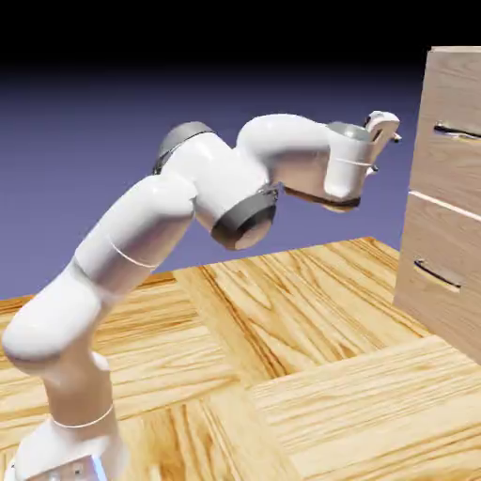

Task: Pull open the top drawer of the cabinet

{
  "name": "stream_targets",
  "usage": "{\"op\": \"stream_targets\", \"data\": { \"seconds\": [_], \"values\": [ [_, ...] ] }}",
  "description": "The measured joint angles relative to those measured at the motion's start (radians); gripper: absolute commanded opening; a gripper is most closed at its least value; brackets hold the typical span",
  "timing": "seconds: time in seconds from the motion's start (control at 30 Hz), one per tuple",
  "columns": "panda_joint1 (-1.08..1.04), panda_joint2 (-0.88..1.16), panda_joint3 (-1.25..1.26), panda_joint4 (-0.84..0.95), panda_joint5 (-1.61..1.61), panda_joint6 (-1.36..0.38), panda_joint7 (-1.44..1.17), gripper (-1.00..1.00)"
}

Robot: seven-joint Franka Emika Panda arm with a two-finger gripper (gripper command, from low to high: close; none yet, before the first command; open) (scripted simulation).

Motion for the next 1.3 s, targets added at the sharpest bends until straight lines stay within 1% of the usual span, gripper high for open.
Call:
{"op": "stream_targets", "data": {
  "seconds": [0.23, 0.27, 0.63, 0.67, 0.73, 1.03, 1.3],
  "values": [
    [-0.066, 0.148, 0.126, 0.156, -0.24, -0.034, -0.301, 1.0],
    [-0.066, 0.148, 0.126, 0.156, -0.24, -0.034, -0.301, 1.0],
    [0.168, 0.362, 0.167, 0.554, -0.15, 0.044, -0.633, 1.0],
    [0.177, 0.371, 0.169, 0.57, -0.147, 0.047, -0.646, -1.0],
    [0.177, 0.371, 0.169, 0.57, -0.147, 0.047, -0.646, -1.0],
    [-0.023, 0.252, 0.196, 0.244, -0.25, -0.043, -0.428, -1.0],
    [-0.22, 0.146, 0.269, -0.046, -0.301, -0.124, -0.275, -1.0]
  ]
}}
